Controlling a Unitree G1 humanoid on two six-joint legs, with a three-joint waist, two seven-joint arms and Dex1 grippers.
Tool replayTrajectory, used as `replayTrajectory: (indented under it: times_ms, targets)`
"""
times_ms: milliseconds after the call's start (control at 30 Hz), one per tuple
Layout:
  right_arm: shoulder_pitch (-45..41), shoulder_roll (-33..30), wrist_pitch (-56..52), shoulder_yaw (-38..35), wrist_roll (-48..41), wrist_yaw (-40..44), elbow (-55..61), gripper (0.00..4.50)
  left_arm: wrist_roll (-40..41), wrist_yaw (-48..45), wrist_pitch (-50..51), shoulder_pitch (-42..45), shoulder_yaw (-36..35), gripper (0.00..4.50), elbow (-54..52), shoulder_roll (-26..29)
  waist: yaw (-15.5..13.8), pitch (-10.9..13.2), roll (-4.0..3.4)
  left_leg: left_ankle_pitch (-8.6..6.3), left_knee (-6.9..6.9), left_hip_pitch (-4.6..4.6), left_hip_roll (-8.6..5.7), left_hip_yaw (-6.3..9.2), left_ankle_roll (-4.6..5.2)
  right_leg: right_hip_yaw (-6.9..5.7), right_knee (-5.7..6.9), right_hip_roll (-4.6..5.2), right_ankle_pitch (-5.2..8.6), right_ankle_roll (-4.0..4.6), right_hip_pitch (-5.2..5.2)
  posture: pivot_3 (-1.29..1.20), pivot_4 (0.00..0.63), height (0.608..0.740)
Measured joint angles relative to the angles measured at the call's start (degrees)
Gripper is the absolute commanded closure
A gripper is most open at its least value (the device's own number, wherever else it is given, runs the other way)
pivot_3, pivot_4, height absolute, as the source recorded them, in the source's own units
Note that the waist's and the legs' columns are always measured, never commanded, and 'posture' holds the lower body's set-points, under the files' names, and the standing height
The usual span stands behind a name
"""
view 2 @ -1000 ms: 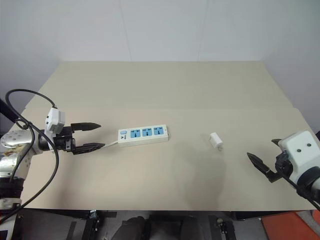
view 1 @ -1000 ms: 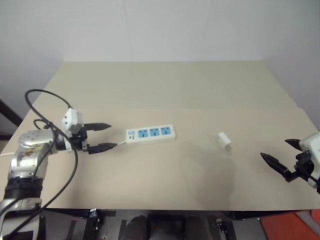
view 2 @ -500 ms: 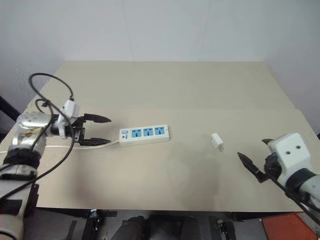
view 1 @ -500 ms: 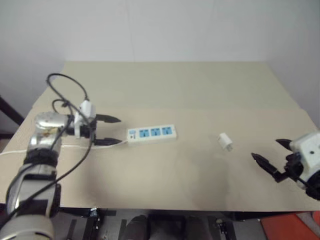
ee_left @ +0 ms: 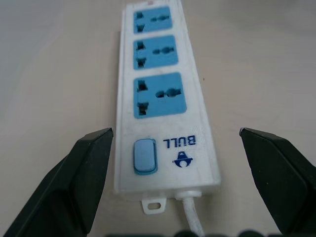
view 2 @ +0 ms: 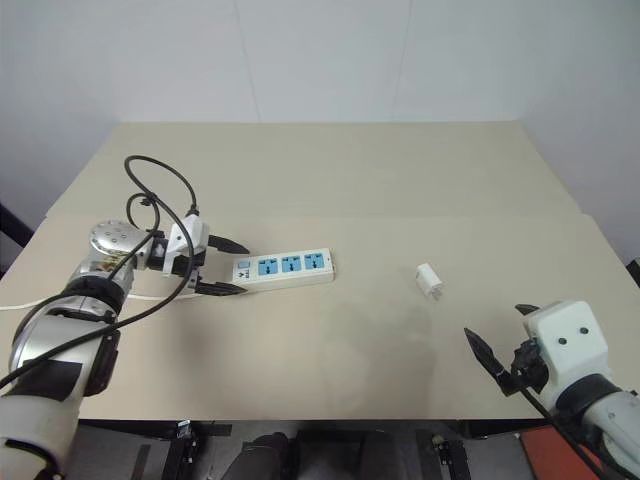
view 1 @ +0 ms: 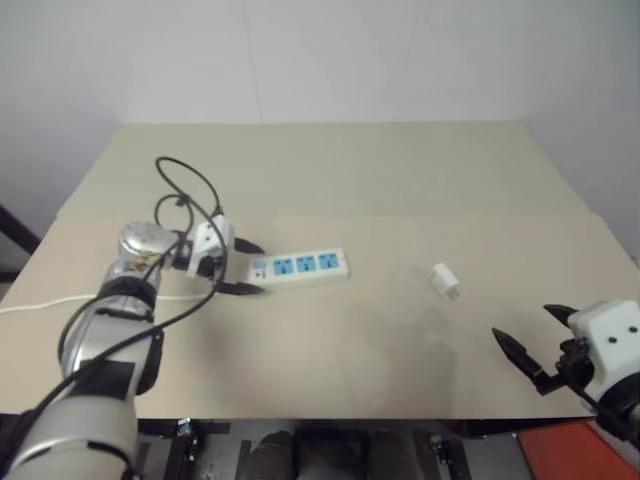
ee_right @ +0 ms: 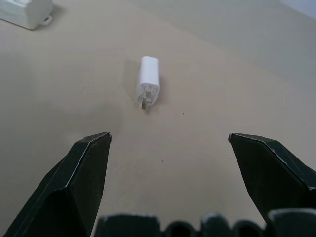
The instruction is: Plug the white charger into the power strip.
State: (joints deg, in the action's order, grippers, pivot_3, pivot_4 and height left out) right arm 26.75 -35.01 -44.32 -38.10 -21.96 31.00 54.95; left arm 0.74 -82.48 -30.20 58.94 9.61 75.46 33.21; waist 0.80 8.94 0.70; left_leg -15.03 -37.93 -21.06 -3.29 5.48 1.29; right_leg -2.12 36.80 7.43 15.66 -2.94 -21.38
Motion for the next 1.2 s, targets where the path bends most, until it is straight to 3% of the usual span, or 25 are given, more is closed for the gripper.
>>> replayTrajectory:
  times_ms: [267,467,933,1200]
  targets:
    - [0.6,-0.1,-1.5,-1.3,-1.4,-0.2,0.8,0.00,-6.0,10.6,2.1,-0.4,-0.9,0.01,1.9,-3.2,-0.2,0.0,0.01,0.00,0.00,-0.01,-0.02,0.00,0.00,0.00,-0.01,0.00,-0.02,0.03,0.02,0.00,0.150,0.740]
    - [-0.6,-0.5,-2.3,-1.3,-1.8,-1.0,0.7,0.00,-5.8,7.8,5.8,-0.4,-4.0,1.20,1.9,-4.6,-0.1,0.0,0.02,0.00,0.00,0.00,-0.03,0.00,0.00,0.00,0.00,0.00,-0.02,0.03,0.03,0.00,0.150,0.740]
    - [0.4,-1.1,-4.1,-0.9,-4.0,-0.3,1.6,0.00,-6.7,-1.2,11.5,-0.3,-5.5,1.19,0.0,-2.1,0.3,0.0,0.02,0.00,0.00,0.01,0.00,-0.01,0.00,0.00,0.27,-0.02,-0.02,0.03,0.02,0.00,0.150,0.740]
    - [0.5,-1.3,-3.9,-0.5,-11.2,4.0,3.1,0.00,-5.9,-1.5,9.4,-5.7,-5.3,1.19,-9.5,0.7,0.0,0.0,0.02,0.00,0.00,0.00,0.02,0.02,0.00,0.01,0.26,-0.03,-0.02,0.03,0.04,0.00,0.150,0.740]
